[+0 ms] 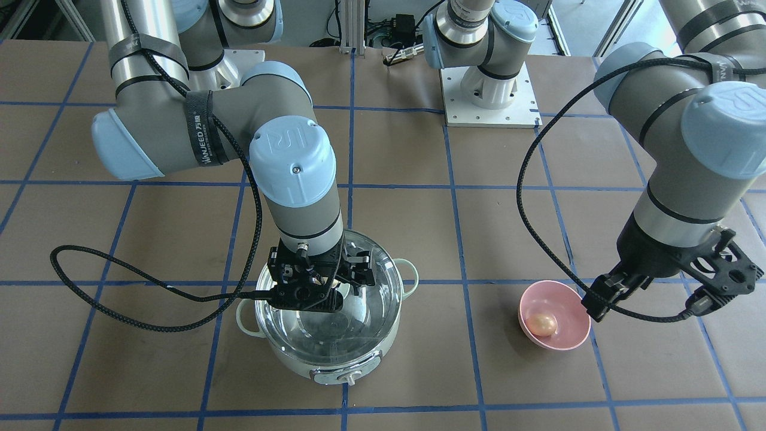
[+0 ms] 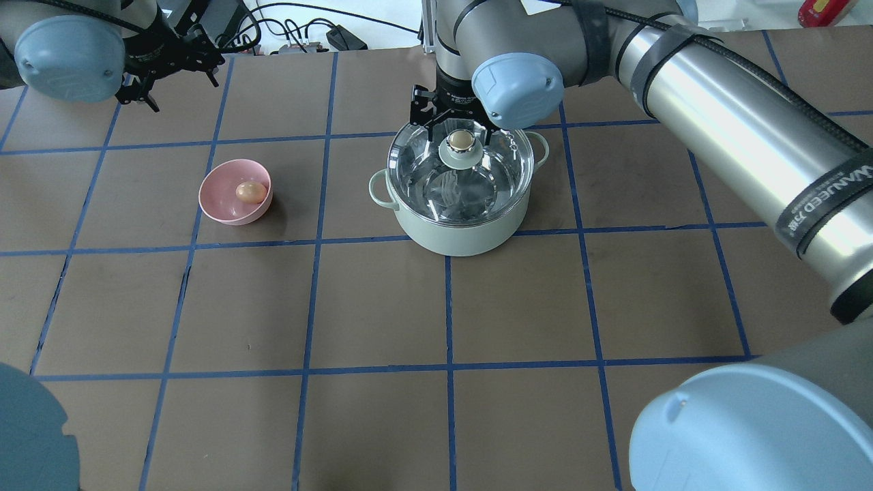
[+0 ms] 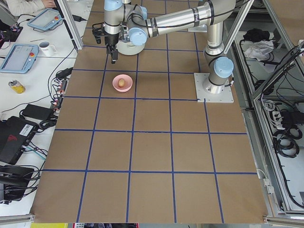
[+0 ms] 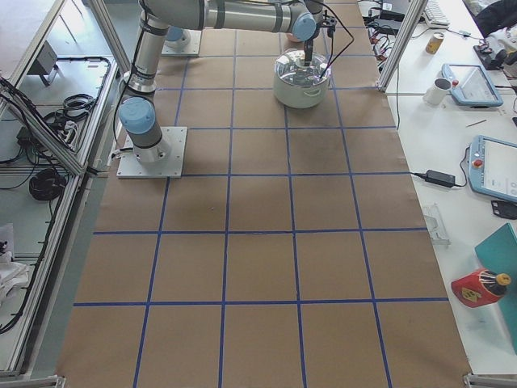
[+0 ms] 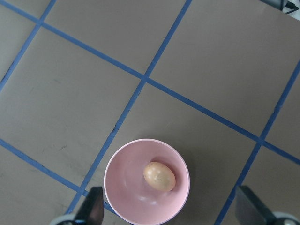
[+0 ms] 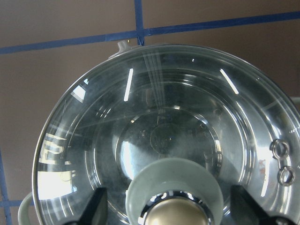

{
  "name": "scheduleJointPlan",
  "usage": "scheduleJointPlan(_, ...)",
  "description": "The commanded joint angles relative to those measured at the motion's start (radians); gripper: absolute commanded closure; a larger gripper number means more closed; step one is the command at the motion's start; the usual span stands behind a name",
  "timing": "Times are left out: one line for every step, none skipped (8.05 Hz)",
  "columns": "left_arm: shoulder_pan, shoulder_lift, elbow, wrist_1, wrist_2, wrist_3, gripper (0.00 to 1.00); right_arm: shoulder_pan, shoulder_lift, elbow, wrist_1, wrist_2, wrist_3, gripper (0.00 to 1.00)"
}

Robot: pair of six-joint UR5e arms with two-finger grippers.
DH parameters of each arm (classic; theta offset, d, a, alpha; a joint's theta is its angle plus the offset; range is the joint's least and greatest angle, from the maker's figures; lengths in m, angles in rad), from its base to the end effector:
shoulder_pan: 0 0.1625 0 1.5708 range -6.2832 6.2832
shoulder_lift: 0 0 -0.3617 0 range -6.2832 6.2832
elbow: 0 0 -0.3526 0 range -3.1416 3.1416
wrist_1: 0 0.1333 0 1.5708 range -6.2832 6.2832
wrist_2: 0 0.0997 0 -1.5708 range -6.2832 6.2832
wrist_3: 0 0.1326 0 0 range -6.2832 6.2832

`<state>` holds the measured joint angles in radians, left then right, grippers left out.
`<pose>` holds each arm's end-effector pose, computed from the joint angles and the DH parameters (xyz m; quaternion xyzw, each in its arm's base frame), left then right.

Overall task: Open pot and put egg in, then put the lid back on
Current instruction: 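Grasp and lift the glass lid knob with right gripper while left descends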

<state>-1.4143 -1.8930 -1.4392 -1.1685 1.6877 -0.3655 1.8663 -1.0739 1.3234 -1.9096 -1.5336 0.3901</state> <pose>-0.0251 -0.5971 0.3310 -0.2621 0.9575 -0.1109 0.0468 0.3143 -0.5579 0.2703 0.0464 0.9978 -0.0358 0.0325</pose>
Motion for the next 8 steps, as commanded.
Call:
scheduleJointPlan(0.001, -0.043, -0.041, -0.027, 0.004, -0.387, 0.0, 0.001, 0.003, 0.01, -0.002, -0.011, -0.005, 0.35)
scheduleJointPlan(0.001, -0.044, -0.094, -0.025, 0.006, -0.559, 0.0, 0.001, -0.001, 0.011, 0.003, -0.008, -0.005, 0.49)
scheduleJointPlan(0.001, -0.044, -0.133, -0.016, 0.004, -0.629, 0.0, 0.001, -0.011, 0.011, 0.012, -0.004, -0.005, 0.7)
scheduleJointPlan(0.006, -0.06, -0.147, -0.01, 0.003, -0.65, 0.0, 0.001, -0.018, 0.011, 0.021, 0.006, -0.005, 0.87)
scheduleJointPlan(0.015, -0.077, -0.147, 0.019, 0.003, -0.671, 0.0, 0.001, -0.021, 0.011, 0.032, 0.007, -0.005, 0.98)
scheduleJointPlan(0.015, -0.089, -0.147, 0.062, 0.0, -0.674, 0.0, 0.001, -0.035, 0.011, 0.044, 0.01, -0.005, 1.0)
scheduleJointPlan(0.015, -0.118, -0.147, 0.114, -0.003, -0.675, 0.0, -0.001, -0.052, 0.01, 0.064, 0.021, -0.007, 1.0)
scheduleJointPlan(0.015, -0.136, -0.147, 0.157, -0.006, -0.675, 0.0, -0.006, -0.084, 0.01, 0.092, 0.021, -0.032, 1.0)
